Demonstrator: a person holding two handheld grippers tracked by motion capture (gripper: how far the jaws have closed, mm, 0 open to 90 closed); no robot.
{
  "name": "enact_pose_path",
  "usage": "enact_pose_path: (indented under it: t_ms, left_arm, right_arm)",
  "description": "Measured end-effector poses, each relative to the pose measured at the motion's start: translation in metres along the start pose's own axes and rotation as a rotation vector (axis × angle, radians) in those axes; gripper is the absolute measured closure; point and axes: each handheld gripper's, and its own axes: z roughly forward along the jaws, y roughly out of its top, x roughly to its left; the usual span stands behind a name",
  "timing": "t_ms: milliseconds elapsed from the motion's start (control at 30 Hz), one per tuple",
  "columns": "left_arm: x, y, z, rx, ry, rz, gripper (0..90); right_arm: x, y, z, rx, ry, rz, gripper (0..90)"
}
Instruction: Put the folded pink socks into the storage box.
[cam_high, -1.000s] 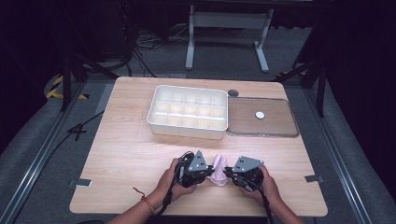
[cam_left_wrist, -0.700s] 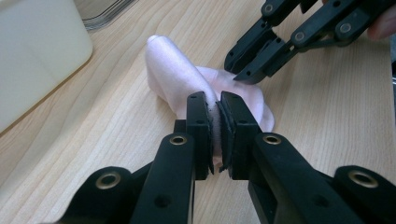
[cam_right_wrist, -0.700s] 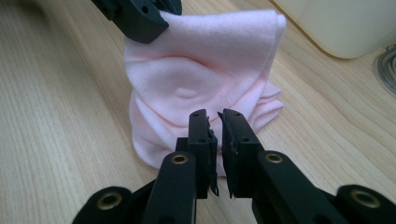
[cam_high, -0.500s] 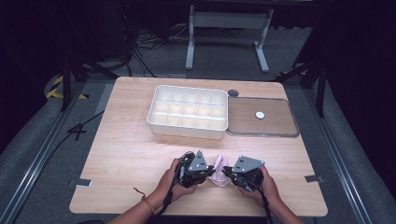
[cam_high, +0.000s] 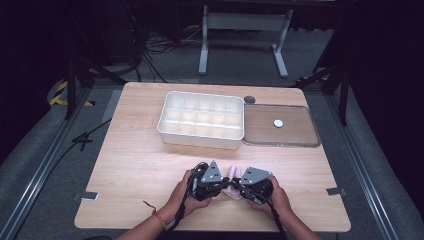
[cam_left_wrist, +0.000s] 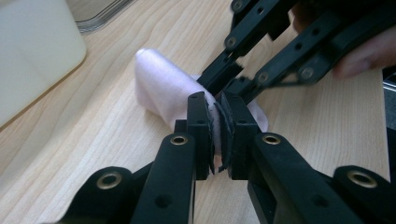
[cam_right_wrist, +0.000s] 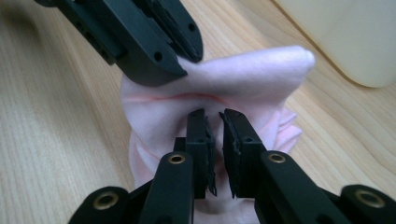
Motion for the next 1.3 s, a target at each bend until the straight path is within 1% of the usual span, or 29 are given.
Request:
enact_pose_path:
  t_ms: [33, 133, 200, 233, 267, 333, 367, 400, 467, 500, 567, 633, 700, 733, 767, 800, 833, 867, 900, 933, 967, 1000, 1067, 1100, 1167, 1267, 1300]
  left_arm:
    - [0.001, 0.000, -0.001, 0.006, -0.001, 0.007, 83.1]
    - [0.002, 0.000, -0.001, 0.003, 0.000, 0.009, 83.1]
    - [0.001, 0.000, -0.001, 0.006, -0.002, 0.009, 83.1]
    - [0.001, 0.000, -0.001, 0.006, 0.000, 0.009, 83.0]
    - [0.000, 0.000, 0.000, -0.002, -0.001, 0.003, 83.0]
    - [0.001, 0.001, 0.000, 0.001, -0.003, 0.016, 82.9]
    - [0.000, 0.002, 0.000, 0.008, -0.005, 0.014, 82.9]
    - [0.000, 0.002, 0.000, 0.003, -0.008, 0.020, 82.8]
    - [-0.001, 0.004, 0.000, 0.011, -0.009, 0.024, 82.8]
    - [-0.001, 0.005, 0.001, 0.003, -0.014, 0.020, 82.8]
    - [-0.002, 0.007, 0.002, 0.003, -0.020, 0.028, 82.8]
    - [-0.004, 0.009, 0.003, 0.013, -0.018, 0.049, 82.8]
    - [-0.006, 0.010, 0.005, 0.022, -0.024, 0.053, 82.8]
    - [-0.007, 0.010, 0.006, 0.025, -0.021, 0.056, 82.8]
    - [-0.007, 0.010, 0.005, 0.036, -0.019, 0.076, 82.8]
    - [-0.007, 0.010, 0.005, 0.036, -0.019, 0.076, 82.8]
    - [-0.007, 0.009, 0.005, 0.039, -0.022, 0.073, 82.8]
    - [-0.007, 0.009, 0.005, 0.037, -0.022, 0.066, 82.8]
    - [-0.007, 0.008, 0.006, 0.034, -0.019, 0.069, 82.8]
    - [-0.006, 0.008, 0.006, 0.033, -0.021, 0.066, 82.8]
    - [-0.006, 0.009, 0.005, 0.042, -0.020, 0.074, 82.8]
    - [-0.007, 0.010, 0.006, 0.034, -0.023, 0.071, 82.8]
    - [-0.007, 0.012, 0.005, 0.035, -0.025, 0.076, 82.8]
    - [-0.007, 0.013, 0.006, 0.030, -0.028, 0.078, 82.8]
    - [-0.008, 0.014, 0.007, 0.034, -0.037, 0.078, 82.8]
    - [-0.013, 0.016, 0.012, 0.040, -0.050, 0.097, 82.7]
    - [-0.014, 0.016, 0.013, 0.051, -0.050, 0.103, 82.7]
  right_arm:
    - [-0.002, 0.000, -0.004, -0.005, -0.004, 0.003, 81.1]
    - [-0.007, -0.002, -0.016, -0.024, -0.016, 0.028, 81.7]
    - [-0.010, -0.005, -0.019, -0.019, -0.024, 0.032, 81.7]
    - [-0.011, -0.006, -0.019, -0.014, -0.019, 0.044, 81.7]
    - [-0.011, -0.007, -0.018, -0.006, -0.020, 0.045, 81.6]
    - [-0.011, -0.008, -0.014, 0.012, -0.020, 0.033, 81.5]
    - [-0.010, -0.009, -0.012, 0.023, -0.019, 0.031, 81.9]
    - [-0.009, -0.009, -0.010, 0.029, -0.015, 0.029, 82.0]
    - [-0.009, -0.010, -0.007, 0.027, -0.009, 0.029, 82.5]
    - [-0.009, -0.011, -0.007, 0.027, -0.008, 0.035, 82.7]
    - [-0.010, -0.011, -0.006, 0.022, -0.003, 0.048, 83.1]
    - [-0.009, -0.012, -0.006, 0.018, -0.004, 0.048, 83.1]
    - [-0.009, -0.012, -0.006, 0.017, -0.004, 0.051, 83.1]
    - [-0.010, -0.012, -0.006, 0.015, -0.001, 0.050, 82.7]
    - [-0.010, -0.012, -0.007, 0.014, 0.001, 0.048, 81.9]
    - [-0.010, -0.012, -0.007, 0.014, 0.001, 0.048, 81.9]
    - [-0.012, -0.011, -0.009, 0.012, 0.000, 0.045, 81.3]
    - [-0.013, -0.011, -0.012, 0.007, -0.004, 0.052, 81.3]
    - [-0.016, -0.012, -0.017, -0.004, -0.014, 0.060, 81.9]
    - [-0.016, -0.012, -0.017, -0.004, -0.014, 0.060, 81.9]
    - [-0.020, -0.015, -0.019, 0.009, -0.013, 0.079, 82.0]
    - [-0.021, -0.017, -0.017, 0.022, -0.012, 0.079, 82.1]
    - [-0.021, -0.019, -0.016, 0.027, -0.010, 0.079, 82.3]
    - [-0.021, -0.020, -0.015, 0.026, -0.003, 0.090, 82.4]
    - [-0.021, -0.020, -0.014, 0.024, -0.007, 0.087, 82.6]
    - [-0.019, -0.020, -0.013, 0.022, -0.005, 0.093, 82.6]
    - [-0.019, -0.020, -0.013, 0.022, -0.004, 0.089, 82.6]
